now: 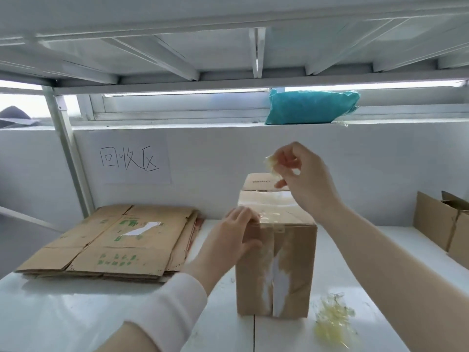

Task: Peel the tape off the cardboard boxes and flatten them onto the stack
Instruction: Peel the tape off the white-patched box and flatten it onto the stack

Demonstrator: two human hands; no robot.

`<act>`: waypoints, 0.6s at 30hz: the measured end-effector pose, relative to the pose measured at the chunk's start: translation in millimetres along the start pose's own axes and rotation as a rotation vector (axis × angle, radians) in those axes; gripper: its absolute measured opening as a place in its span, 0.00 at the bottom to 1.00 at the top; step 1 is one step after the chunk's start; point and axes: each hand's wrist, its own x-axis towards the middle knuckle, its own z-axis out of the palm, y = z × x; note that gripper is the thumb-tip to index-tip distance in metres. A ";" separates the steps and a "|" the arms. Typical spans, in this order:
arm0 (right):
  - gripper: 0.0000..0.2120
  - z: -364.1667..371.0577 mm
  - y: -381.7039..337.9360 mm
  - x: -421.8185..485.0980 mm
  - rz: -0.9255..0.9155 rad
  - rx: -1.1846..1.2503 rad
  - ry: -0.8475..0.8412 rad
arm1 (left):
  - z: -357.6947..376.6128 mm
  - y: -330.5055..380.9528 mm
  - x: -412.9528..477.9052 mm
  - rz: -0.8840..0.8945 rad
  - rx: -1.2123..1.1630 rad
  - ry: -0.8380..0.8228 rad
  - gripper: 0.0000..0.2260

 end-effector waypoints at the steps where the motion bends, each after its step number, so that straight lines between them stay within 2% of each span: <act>1: 0.14 -3.5 3.1 0.4 0.020 -0.017 0.041 | 7.3 2.3 -1.2 0.003 -0.003 0.035 0.17; 5: 0.13 -15.3 10.3 7.1 0.021 -0.103 0.198 | 19.8 13.2 4.8 0.027 -0.009 0.085 0.16; 9: 0.06 -27.1 9.6 28.4 0.028 -0.099 0.372 | 21.6 15.2 7.8 0.015 0.033 0.064 0.16; 14: 0.16 -53.8 -2.9 66.6 0.002 -0.068 0.597 | 18.3 18.6 7.7 -0.008 0.085 0.043 0.16; 16: 0.16 -65.0 -3.2 70.4 -0.011 -0.119 0.617 | 14.4 21.0 9.3 -0.016 0.133 0.029 0.18; 18: 0.12 -72.5 3.9 56.6 0.020 -0.161 0.577 | 11.4 25.1 12.6 -0.019 0.168 0.011 0.18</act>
